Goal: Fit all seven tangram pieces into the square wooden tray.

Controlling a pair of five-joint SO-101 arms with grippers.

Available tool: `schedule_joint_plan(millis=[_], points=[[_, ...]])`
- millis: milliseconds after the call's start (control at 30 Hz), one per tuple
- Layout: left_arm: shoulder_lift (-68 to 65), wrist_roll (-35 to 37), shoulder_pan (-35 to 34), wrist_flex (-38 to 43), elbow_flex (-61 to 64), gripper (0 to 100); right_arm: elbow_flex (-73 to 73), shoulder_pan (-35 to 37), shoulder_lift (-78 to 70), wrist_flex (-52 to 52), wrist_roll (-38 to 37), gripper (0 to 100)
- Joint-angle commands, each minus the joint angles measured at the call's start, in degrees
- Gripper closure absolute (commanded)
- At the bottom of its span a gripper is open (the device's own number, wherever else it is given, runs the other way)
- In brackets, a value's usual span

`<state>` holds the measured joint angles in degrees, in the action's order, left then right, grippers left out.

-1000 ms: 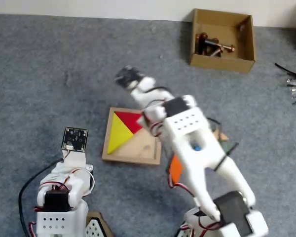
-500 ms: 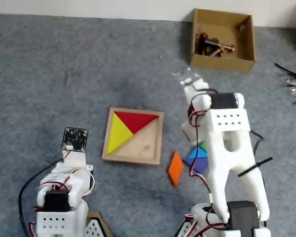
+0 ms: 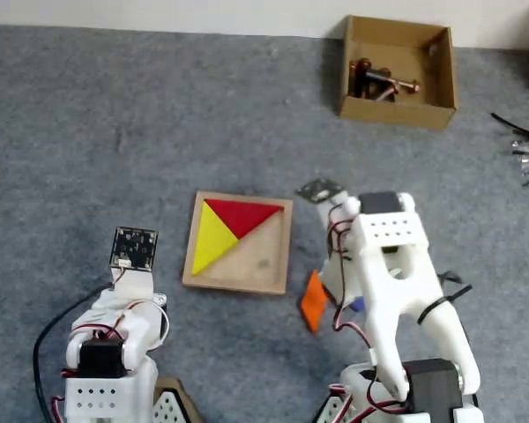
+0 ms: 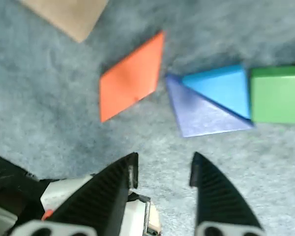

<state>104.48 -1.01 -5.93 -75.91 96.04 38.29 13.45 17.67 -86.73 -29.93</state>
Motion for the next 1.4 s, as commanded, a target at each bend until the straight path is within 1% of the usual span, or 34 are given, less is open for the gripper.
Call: schedule_joint_plan(millis=[0,133,400,500,600,733,900,1033,1167,1367], points=[[0.57,0.09,0.66,-0.18,1.01,99,1.54,3.47,3.03,-0.57,0.88,81.0],[0.57,0.09,0.66,-0.18,1.01,99,3.91,4.35,9.10,2.15,6.86,81.0],[0.57,0.09,0.66,-0.18,1.01,99,14.11,4.26,32.48,2.95,6.68,80.7],[0.57,0.09,0.66,-0.18,1.01,99,15.69,4.35,37.14,3.03,2.20,80.7],[0.57,0.09,0.66,-0.18,1.01,99,16.13,4.35,37.58,4.26,0.70,80.7],[0.57,0.09,0.66,-0.18,1.01,99,20.18,4.79,37.67,12.00,0.44,80.7],[0.57,0.09,0.66,-0.18,1.01,99,25.45,10.24,37.67,17.27,0.70,80.7],[0.57,0.09,0.66,-0.18,1.01,99,27.65,11.21,37.67,21.85,0.53,80.7],[0.57,0.09,0.66,-0.18,1.01,99,29.32,11.56,37.58,23.87,0.79,80.7],[0.57,0.09,0.66,-0.18,1.01,99,31.34,14.81,37.58,24.57,0.88,80.7]])
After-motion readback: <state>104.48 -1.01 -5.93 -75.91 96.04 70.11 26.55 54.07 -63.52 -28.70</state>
